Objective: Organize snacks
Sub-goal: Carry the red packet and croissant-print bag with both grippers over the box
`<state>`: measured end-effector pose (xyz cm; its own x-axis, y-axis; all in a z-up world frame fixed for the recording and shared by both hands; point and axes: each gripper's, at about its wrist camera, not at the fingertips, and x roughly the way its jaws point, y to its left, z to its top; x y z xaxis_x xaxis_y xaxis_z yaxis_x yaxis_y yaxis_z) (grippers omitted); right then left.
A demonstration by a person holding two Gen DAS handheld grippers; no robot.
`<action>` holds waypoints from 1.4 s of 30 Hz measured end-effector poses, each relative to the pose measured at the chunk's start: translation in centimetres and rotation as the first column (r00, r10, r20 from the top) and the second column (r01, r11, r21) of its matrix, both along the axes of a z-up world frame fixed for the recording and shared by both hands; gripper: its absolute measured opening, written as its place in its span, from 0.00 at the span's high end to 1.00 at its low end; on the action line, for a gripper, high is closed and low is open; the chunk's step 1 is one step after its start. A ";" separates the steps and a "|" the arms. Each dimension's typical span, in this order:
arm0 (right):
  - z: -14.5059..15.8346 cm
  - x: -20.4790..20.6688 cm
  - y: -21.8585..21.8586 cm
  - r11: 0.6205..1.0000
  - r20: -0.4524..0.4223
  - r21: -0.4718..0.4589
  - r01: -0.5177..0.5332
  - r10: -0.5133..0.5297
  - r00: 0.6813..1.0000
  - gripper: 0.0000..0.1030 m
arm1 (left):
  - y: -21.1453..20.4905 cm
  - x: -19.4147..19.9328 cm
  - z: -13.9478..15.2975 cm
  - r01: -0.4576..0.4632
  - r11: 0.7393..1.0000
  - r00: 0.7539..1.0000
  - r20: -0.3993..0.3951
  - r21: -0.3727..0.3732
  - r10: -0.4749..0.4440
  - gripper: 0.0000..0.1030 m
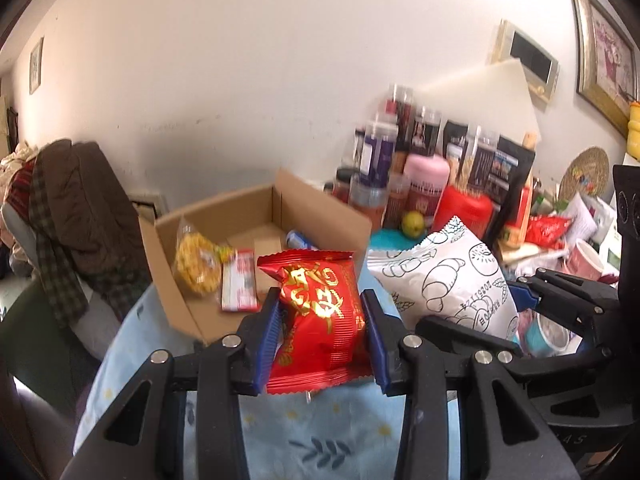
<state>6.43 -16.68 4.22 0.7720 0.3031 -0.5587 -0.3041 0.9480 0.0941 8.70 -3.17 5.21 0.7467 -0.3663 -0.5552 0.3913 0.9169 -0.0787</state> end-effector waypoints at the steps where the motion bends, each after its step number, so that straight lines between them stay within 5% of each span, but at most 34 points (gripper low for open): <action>1: 0.4 0.3 0.0 1.000 0.012 -0.003 -0.001 0.001 1.000 0.49 | -0.1 0.4 0.4 0.000 1.000 1.000 0.011 -0.003 0.000 0.62; 13: 3.9 6.2 -0.3 1.000 0.104 0.000 -0.013 0.013 0.994 0.49 | -0.1 6.3 3.8 -0.034 0.999 0.993 0.111 -0.015 0.036 0.62; 24: 4.7 13.8 -0.3 1.000 0.125 -0.003 -0.018 0.018 0.992 0.49 | 0.4 13.6 4.1 -0.106 0.992 0.986 0.124 -0.061 0.113 0.62; 42: -0.5 24.9 1.2 0.999 -0.023 -0.008 -0.035 0.034 0.999 0.49 | 1.9 23.8 -0.8 -0.259 0.966 0.966 0.027 0.021 0.258 0.62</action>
